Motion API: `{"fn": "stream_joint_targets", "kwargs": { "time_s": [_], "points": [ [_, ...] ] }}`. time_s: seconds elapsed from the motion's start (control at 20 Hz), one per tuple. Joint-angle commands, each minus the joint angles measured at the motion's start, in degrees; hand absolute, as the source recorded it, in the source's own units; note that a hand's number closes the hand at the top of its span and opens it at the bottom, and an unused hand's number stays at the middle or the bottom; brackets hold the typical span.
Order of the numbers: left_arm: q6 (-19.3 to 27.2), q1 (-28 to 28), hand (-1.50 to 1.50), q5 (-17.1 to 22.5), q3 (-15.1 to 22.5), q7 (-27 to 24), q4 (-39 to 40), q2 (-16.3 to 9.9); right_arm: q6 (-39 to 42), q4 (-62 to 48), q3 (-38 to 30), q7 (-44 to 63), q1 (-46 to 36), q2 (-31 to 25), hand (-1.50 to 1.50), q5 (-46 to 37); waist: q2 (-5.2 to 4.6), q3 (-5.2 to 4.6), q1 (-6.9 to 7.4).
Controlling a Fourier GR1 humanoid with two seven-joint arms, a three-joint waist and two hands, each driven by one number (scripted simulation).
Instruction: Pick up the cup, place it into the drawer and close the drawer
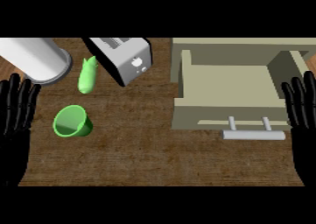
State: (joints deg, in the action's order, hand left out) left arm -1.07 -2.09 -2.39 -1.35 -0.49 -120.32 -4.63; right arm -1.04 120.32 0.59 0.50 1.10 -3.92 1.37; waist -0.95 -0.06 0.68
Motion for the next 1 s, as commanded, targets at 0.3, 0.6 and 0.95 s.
{"fn": "stream_joint_targets", "kwargs": {
  "time_s": [0.3,0.6,0.95],
  "points": [
    [-1.97,5.86,-1.5,12.89,-6.84,0.31,9.44,1.85,5.44,-1.0,0.56,4.78,-3.13,-1.98,-1.5,5.47,0.85,0.03,-0.78],
    [-3.72,5.51,-1.5,15.54,-8.35,0.08,11.55,0.3,2.9,-1.33,4.28,4.69,-2.04,1.87,-1.5,2.24,0.98,0.06,-0.61],
    [-2.56,6.25,-1.5,15.93,-8.46,0.56,11.06,-0.26,5.68,-2.24,-0.13,4.42,-2.15,-0.22,-1.5,4.83,0.99,0.07,-0.68]
  ]
}}
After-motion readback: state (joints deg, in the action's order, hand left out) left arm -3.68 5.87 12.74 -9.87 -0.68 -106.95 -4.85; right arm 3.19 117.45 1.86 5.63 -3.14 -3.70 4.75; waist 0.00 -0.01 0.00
